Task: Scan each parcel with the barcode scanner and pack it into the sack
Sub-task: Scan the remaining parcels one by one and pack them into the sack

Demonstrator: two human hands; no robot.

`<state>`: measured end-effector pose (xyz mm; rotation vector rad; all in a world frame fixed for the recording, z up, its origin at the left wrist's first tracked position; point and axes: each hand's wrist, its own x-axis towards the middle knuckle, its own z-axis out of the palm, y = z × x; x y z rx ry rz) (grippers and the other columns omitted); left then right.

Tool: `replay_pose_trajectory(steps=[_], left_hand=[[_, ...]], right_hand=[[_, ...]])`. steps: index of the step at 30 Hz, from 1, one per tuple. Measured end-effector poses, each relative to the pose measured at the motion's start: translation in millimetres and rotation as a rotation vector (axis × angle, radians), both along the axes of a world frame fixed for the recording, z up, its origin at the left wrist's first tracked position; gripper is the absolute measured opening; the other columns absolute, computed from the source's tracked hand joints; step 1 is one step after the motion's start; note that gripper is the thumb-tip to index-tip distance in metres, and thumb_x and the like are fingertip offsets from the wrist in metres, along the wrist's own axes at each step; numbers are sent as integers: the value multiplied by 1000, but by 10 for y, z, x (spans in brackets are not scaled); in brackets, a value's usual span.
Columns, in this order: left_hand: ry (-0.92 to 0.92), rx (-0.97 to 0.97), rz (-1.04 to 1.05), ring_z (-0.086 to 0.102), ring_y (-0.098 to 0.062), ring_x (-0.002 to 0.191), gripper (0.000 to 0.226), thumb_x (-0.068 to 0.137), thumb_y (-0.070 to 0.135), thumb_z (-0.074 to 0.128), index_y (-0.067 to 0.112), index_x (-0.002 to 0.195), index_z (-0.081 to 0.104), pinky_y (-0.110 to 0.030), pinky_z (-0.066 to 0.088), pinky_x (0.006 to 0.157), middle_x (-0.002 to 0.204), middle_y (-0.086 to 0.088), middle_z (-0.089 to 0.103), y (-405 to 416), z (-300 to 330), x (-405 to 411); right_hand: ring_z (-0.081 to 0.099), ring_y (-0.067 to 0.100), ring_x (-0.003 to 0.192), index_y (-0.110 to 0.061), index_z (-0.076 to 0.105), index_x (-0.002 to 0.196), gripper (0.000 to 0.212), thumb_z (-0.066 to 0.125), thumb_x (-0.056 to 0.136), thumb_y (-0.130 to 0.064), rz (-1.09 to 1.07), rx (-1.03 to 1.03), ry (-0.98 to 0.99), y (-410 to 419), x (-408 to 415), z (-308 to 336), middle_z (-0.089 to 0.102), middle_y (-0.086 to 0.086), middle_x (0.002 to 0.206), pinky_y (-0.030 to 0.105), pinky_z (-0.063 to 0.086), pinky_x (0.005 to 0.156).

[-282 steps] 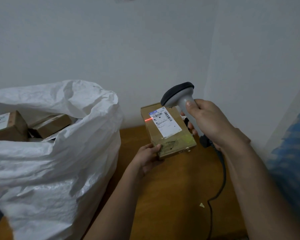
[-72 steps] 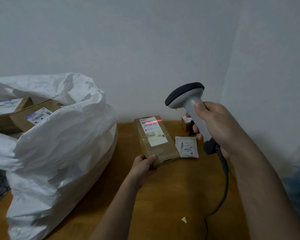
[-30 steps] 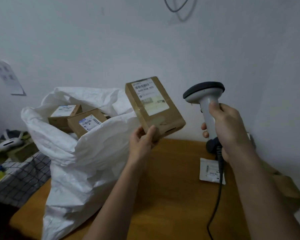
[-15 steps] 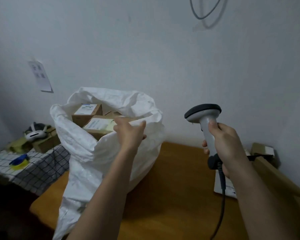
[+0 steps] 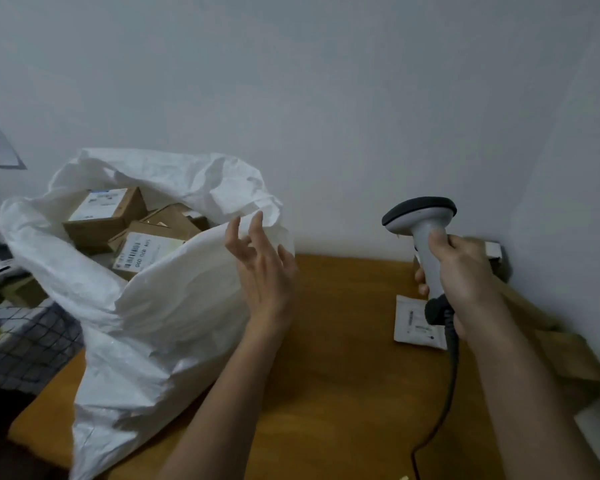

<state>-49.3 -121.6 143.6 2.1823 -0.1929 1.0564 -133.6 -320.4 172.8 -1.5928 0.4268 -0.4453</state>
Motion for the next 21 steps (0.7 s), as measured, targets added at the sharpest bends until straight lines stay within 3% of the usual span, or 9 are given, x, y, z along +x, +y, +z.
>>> replay_pose_trajectory(steps=[3,7,10,13,18,21], left_hand=[[36,126,-11,47,-40,120,49,81,-5,59,-1,130,53,-50,42,99,145,-17,17,-249,-252,141],[204,210,-82,39,-43,131,42,85,1,60,2,127,55,-53,38,105,144,-28,32,-645,-598,310],[326,357,-160,32,-33,135,40,91,7,56,9,130,50,-41,35,107,146,-18,29,-938,-979,468],[523,425,-285,34,-25,132,43,92,10,58,16,133,45,-26,38,97,144,-7,23,-1271,-1433,632],[1094,230,-362,48,-18,119,48,95,22,61,16,138,41,-22,39,86,145,-6,28,-1893,-2193,901],[1342,99,-343,46,-25,128,60,96,32,60,8,144,35,-29,43,93,149,-11,33,-2233,-2611,1037]], right_hand=[[51,20,52,-19,59,92,34,40,102,-45,-74,41,45,-312,33,-181,58,10,67,35,42,53],[52,18,50,-17,61,91,36,42,101,-45,-134,68,87,-707,169,-408,60,10,68,32,41,51],[52,16,47,-14,61,96,37,41,102,-45,-157,60,115,-966,334,-595,59,10,68,31,41,49],[52,19,49,-9,60,101,41,40,102,-44,-168,37,152,-1225,508,-823,59,11,67,32,41,51],[55,20,56,-21,61,89,32,43,102,-43,-179,46,208,-1637,732,-1220,60,8,64,37,45,56],[55,20,53,-18,61,88,33,43,102,-43,-183,42,250,-1860,826,-1456,59,7,62,37,46,55]])
